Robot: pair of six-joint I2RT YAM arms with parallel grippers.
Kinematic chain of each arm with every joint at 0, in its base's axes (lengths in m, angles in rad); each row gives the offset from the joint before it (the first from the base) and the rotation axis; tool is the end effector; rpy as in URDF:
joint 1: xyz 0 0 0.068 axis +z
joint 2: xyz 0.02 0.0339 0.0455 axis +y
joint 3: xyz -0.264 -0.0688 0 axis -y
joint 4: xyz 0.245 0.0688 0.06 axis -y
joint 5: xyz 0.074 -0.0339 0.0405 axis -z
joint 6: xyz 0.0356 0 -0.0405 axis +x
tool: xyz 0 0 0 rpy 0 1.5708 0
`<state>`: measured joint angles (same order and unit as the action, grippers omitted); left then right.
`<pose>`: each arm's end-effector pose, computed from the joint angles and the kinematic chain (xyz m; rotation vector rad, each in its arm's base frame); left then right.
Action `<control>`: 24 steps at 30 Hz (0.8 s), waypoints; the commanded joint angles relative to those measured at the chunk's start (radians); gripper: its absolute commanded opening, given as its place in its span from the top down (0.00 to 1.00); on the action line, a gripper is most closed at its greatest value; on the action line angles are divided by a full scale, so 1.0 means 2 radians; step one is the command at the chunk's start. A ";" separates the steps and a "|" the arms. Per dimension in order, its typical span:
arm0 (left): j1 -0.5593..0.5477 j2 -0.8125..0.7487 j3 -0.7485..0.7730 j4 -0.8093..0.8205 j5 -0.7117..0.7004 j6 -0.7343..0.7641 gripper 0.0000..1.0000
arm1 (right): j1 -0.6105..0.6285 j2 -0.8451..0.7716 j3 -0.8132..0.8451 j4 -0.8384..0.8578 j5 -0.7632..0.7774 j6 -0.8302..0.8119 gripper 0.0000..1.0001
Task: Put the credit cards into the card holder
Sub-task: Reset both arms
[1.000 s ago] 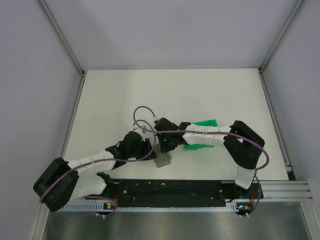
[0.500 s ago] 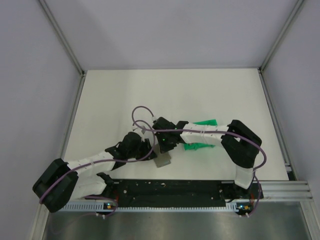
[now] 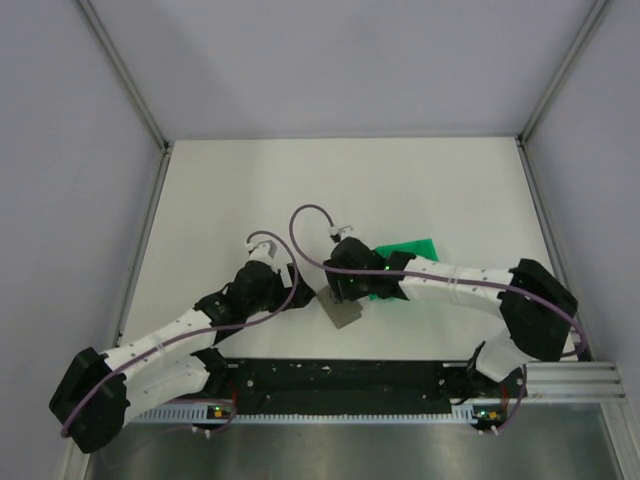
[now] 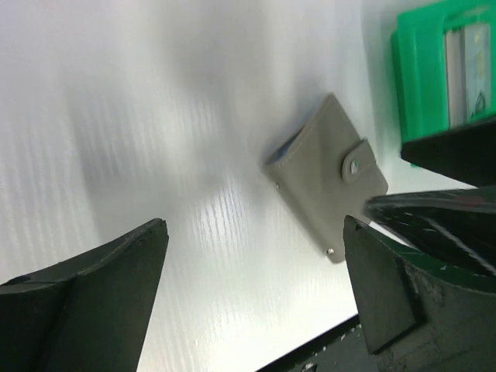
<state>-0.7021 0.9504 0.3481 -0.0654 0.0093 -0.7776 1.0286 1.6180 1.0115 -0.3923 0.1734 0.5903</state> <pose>0.1437 -0.1220 0.1711 -0.0839 2.3640 -0.7815 0.1740 0.2769 0.1952 -0.4998 2.5492 0.3971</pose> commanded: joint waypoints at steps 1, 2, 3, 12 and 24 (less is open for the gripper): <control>0.000 -0.021 0.044 -0.054 -0.092 -0.015 0.02 | -0.033 -0.099 -0.038 0.059 0.002 -0.001 0.37; 0.001 -0.020 0.051 -0.061 -0.100 -0.016 0.02 | -0.040 -0.118 -0.053 0.070 -0.008 0.000 0.37; 0.001 -0.017 0.058 -0.071 -0.111 -0.021 0.02 | -0.048 -0.134 -0.065 0.074 -0.016 0.005 0.37; 0.002 0.001 0.104 -0.109 -0.165 -0.031 0.02 | -0.143 -0.253 -0.156 0.072 -0.019 0.026 0.26; 0.004 0.030 0.149 -0.116 -0.209 -0.012 0.02 | -0.293 -0.322 -0.164 0.037 0.014 -0.014 0.18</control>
<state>-0.6998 0.9958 0.5865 -0.3019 -0.3462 -0.8253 0.5312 1.0161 0.6666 -0.3042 0.1600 0.6106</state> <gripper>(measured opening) 0.983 0.808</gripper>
